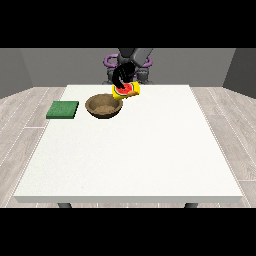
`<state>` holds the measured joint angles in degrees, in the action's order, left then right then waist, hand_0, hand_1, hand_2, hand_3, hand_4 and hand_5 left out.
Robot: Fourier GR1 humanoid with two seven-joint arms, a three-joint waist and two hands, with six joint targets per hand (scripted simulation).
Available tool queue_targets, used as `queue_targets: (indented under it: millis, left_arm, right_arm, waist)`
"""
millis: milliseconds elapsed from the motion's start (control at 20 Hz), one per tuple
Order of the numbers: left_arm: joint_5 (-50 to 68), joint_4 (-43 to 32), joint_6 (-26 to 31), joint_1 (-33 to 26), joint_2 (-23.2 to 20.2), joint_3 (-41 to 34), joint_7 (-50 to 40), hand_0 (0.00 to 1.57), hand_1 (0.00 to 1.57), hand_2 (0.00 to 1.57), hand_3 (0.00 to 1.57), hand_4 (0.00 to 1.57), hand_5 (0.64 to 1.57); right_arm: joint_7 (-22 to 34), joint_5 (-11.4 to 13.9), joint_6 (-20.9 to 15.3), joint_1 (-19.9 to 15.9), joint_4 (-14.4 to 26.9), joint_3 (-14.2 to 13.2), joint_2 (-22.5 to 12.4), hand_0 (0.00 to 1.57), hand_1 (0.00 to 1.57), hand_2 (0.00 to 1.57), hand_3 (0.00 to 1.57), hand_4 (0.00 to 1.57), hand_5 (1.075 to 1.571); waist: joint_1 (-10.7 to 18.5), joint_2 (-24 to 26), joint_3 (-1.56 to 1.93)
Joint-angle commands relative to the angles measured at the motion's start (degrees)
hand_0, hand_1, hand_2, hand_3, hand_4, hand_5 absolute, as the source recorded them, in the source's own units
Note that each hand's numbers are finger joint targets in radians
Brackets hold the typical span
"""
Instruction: Pick the cup and pour the ball into the bowl, then pick the bowl and place it on the pad
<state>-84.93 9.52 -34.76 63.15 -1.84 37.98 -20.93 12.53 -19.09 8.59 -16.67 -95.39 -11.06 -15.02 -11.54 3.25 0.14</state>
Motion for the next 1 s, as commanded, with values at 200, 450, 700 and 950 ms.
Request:
queue_targets:
  millis: [200,450,700,950]
  left_arm:
    - [-5.4,9.4,10.7,-3.9,1.8,4.0,-4.0,1.5,1.5,1.57,1.57,1.06,1.506]
    - [14.2,14.0,-0.2,-6.2,-1.9,-12.9,5.2,0.94,0.94,1.37,1.3,1.09,1.448]
    - [29.0,20.9,-7.3,-9.9,-7.9,-25.0,13.3,1.26,1.26,1.57,1.57,0.75,1.569]
    - [42.3,27.0,-12.6,-22.5,-8.9,-31.2,29.8,1.46,1.46,1.57,1.57,1.1,1.57]
  right_arm:
    - [-2.1,1.5,-0.1,1.8,2.1,0.3,1.2,0.0,0.0,0.0,0.0,0.38,1.565]
    - [-1.4,1.6,-1.4,2.4,0.0,-0.5,0.9,0.0,0.0,0.0,0.0,0.38,1.566]
    - [-4.6,0.4,-0.5,5.0,-0.4,-3.4,0.4,0.0,0.0,0.0,0.0,0.38,1.566]
    - [-6.0,0.9,-0.6,6.2,-5.8,-2.5,1.2,0.0,0.0,0.0,0.0,0.39,1.564]
  waist:
    - [1.8,1.8,-0.14]
    - [4.3,2.0,-0.33]
    - [6.1,-1.2,-0.46]
    - [5.9,-6.9,-0.52]
